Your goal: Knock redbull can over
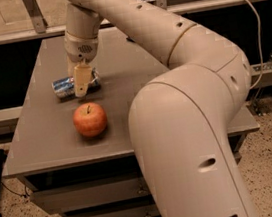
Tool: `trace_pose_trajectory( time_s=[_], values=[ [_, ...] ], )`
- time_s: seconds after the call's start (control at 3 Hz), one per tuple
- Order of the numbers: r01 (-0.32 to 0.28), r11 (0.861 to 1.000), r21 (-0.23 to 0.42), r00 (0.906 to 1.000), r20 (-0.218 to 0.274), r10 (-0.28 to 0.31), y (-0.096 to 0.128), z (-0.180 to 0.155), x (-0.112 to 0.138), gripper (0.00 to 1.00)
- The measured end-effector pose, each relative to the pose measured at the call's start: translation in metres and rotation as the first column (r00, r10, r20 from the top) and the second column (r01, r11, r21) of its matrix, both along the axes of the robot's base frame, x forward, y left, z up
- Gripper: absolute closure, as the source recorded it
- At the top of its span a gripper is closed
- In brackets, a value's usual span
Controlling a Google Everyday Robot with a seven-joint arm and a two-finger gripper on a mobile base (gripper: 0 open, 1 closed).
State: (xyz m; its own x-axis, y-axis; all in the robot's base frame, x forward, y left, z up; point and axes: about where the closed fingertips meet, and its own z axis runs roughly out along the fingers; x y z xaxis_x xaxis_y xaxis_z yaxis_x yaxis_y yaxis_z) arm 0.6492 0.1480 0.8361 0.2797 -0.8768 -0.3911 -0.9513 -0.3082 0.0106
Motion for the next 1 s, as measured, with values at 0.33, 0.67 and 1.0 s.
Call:
trace_pose_trajectory(
  time_s=[0.33,0.67,1.0],
  values=[
    [-0.008,1.000,-0.008,0.9998,0.020,0.008,0.0067,0.0005,0.0019,0.00],
    [-0.008,1.000,-0.010,0.9995,0.030,0.008,0.0085,0.0013,0.0027,0.00],
    [0.024,1.000,-0.003,0.9984,0.051,-0.023,0.0002,0.0081,0.0076,0.00]
  ],
)
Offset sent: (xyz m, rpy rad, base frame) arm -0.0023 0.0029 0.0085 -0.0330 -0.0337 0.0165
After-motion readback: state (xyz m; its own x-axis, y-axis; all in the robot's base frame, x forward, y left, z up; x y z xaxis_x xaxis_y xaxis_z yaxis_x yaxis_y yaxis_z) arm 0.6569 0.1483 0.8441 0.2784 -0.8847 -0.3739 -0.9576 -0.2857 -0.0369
